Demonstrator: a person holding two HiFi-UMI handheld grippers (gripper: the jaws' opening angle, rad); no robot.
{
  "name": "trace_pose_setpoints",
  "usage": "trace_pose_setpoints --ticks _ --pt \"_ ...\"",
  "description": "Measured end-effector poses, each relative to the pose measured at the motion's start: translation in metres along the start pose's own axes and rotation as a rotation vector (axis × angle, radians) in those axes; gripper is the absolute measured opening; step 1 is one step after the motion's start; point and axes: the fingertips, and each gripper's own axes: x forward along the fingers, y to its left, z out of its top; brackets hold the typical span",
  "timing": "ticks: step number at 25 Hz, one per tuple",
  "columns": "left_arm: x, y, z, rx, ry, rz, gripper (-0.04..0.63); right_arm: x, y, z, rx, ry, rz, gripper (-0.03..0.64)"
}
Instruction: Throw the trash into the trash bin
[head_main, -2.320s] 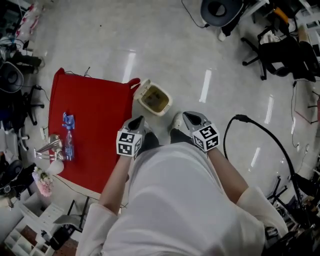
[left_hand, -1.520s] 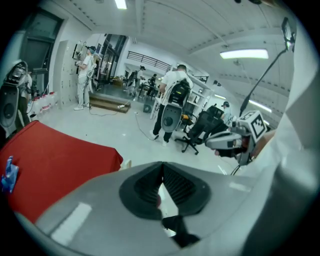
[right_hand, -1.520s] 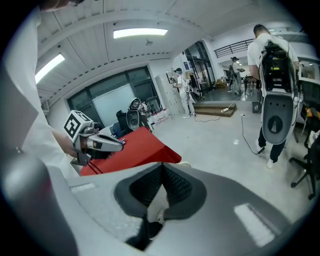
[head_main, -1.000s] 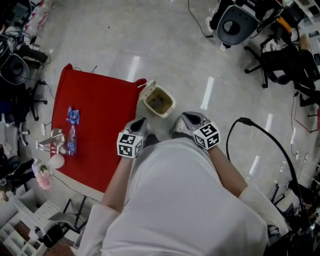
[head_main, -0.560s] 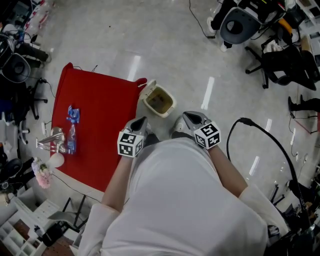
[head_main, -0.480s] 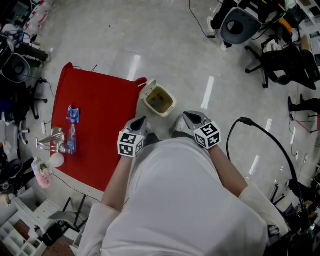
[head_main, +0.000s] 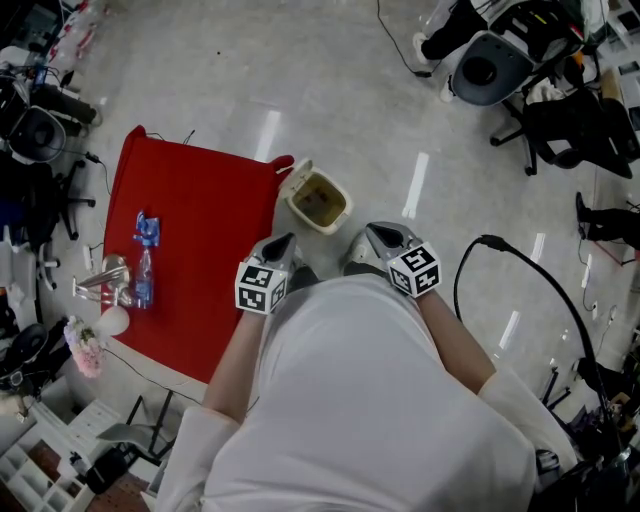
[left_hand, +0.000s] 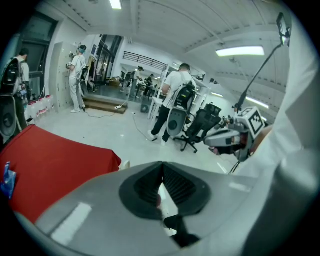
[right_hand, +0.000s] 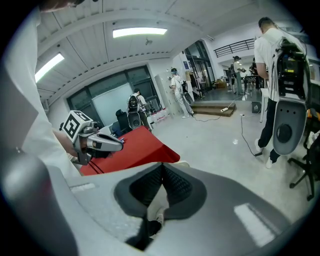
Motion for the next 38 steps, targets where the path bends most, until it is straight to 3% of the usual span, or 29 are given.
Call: trace_pose_setpoints --ticks 6,16,38 --pt "-0.007 0.012 0.0 -0.011 -0.01 0.026 0.006 0.003 0.001 0.002 -0.011 0.009 0.0 0.0" --pt "-0.043 0.057 -0.01 -0.044 -0.026 0.135 0.01 0.025 0.018 0.019 -0.052 0.026 0.034 0.0" --pt "-0.196 0.219 -0.106 -0.151 -0.031 0.437 0.058 0.111 0.111 0.046 -0.195 0.113 0.134 0.0"
